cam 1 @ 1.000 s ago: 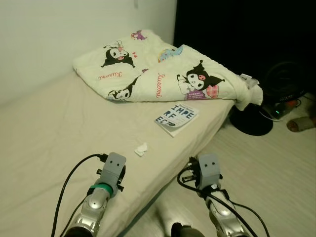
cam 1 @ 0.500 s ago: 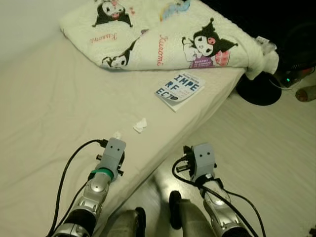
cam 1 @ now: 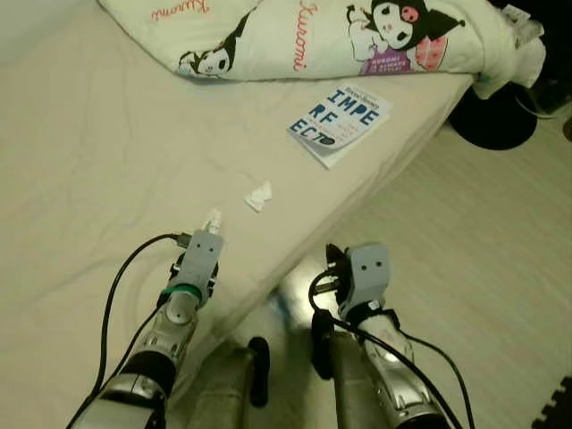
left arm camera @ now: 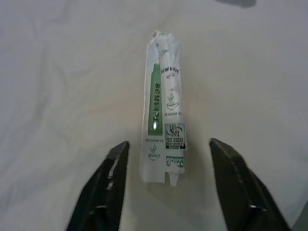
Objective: Clean up the room
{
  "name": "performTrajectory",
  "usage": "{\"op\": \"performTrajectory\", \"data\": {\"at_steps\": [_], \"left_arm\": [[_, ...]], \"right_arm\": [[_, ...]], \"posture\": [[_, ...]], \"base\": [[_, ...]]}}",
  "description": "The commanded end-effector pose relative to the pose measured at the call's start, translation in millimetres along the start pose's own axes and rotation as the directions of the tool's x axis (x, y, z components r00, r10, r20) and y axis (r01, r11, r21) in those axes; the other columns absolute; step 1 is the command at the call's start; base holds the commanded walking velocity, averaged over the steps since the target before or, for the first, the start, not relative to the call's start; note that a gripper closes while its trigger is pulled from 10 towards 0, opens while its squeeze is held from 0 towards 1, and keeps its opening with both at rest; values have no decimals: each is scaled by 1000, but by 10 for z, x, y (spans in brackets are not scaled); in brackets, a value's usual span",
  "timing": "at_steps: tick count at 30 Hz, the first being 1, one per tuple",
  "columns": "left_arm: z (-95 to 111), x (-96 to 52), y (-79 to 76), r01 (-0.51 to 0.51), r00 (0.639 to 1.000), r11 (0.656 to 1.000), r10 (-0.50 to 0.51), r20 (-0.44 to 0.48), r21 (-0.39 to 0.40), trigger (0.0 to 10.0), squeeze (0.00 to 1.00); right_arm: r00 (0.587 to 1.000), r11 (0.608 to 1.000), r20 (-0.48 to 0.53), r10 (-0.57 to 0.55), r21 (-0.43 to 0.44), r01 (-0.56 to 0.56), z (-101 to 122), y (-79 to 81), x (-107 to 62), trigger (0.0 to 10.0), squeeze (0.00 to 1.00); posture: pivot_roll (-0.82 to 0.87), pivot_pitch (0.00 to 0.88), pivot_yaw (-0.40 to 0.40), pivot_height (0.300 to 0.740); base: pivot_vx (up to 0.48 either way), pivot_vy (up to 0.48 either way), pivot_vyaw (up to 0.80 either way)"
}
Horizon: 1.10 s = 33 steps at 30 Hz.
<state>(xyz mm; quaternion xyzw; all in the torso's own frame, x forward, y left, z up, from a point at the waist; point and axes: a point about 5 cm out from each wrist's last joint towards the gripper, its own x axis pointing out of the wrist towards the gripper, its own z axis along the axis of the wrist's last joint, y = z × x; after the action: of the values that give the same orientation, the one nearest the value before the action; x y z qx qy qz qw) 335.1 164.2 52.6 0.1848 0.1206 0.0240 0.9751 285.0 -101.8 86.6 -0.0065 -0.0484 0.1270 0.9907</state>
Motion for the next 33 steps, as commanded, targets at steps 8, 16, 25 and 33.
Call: {"op": "performTrajectory", "data": {"at_steps": [8,16,25,33], "left_arm": [[-168,-48,-142,24,994,1000,-23,-109,5,10000,1000],[119,-56,-86,42,997,995,-36,74,-86,10000,0],[233,-585,21,107,953,992,-86,292,-59,10000,0],[158,-727,-7,152,946,987,-132,297,-44,10000,0]], "right_arm": [[996,999,-81,-37,16,38,-68,-51,-205,10000,0],[998,997,-34,-61,37,62,88,-48,-156,10000,0],[998,998,-25,-54,38,54,84,-79,-175,10000,0],[994,995,-50,-95,13,96,-3,-248,-184,10000,0]], "posture": [[-130,665,120,724],[-113,578,125,724],[-68,352,98,724],[-76,187,58,724]], "base": [[0,0,0],[0,0,0],[0,0,0],[0,0,0]]}}
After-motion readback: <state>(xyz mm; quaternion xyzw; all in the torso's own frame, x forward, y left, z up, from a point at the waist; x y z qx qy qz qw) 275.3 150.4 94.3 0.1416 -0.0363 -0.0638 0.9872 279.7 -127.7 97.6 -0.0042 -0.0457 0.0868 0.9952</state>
